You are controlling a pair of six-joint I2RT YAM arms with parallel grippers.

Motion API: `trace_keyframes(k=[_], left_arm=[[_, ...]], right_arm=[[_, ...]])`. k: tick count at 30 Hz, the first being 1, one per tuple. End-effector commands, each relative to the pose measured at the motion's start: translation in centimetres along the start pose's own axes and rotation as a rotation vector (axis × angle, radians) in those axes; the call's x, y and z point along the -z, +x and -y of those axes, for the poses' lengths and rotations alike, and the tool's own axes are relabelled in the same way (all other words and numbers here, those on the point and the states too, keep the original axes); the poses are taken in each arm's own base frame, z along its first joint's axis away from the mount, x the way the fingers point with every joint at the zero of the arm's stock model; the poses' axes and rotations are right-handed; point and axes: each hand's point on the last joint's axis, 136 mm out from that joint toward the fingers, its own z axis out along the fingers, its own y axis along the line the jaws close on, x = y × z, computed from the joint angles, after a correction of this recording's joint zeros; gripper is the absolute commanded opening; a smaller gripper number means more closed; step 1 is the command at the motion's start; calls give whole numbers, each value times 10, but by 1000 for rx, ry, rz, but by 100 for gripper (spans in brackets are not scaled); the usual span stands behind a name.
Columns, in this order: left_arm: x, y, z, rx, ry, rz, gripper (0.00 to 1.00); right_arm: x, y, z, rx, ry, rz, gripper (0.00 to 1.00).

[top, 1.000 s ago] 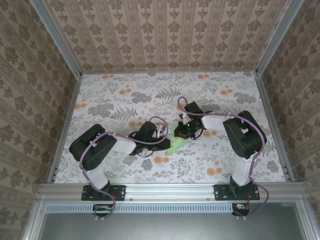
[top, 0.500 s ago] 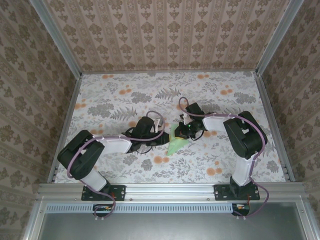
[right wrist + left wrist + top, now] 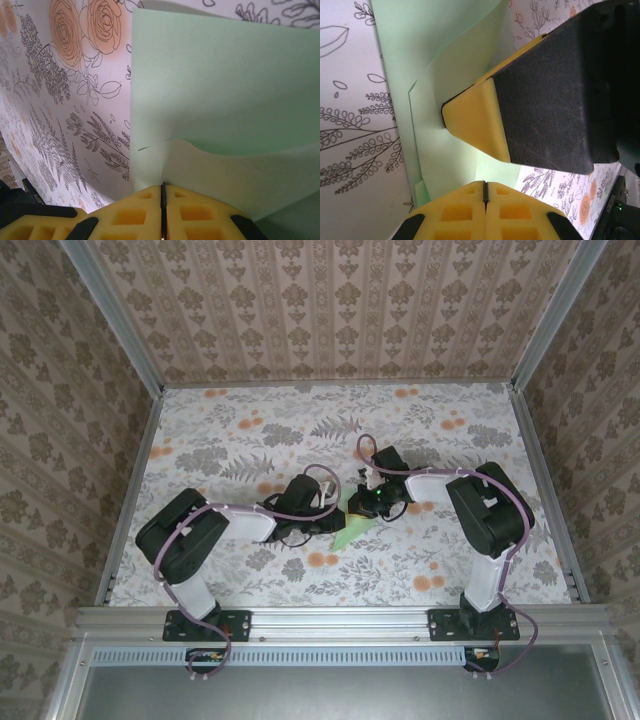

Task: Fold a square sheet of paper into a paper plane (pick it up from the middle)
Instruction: Fourth fold the wing at the center of the table.

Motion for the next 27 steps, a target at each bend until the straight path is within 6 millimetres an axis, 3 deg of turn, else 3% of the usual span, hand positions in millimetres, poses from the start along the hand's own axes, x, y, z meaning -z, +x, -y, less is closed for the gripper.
trace_keyframes(k=[1, 9, 15, 18, 27], left_arm=[[-5, 2, -2, 20, -15, -23, 5], [-6, 7, -11, 36, -31, -32, 4], [-4, 6, -10, 35, -25, -24, 4], [-4, 6, -10, 35, -25, -23, 4], [1, 2, -5, 27, -10, -6, 4]], right_arm=[[5, 9, -5, 15, -14, -14, 11], [37, 1, -13, 51, 52, 67, 25], [51, 0, 19, 21, 254, 110, 36], [50, 0, 30, 2, 310, 107, 41], [36, -11, 18, 10, 262, 67, 45]])
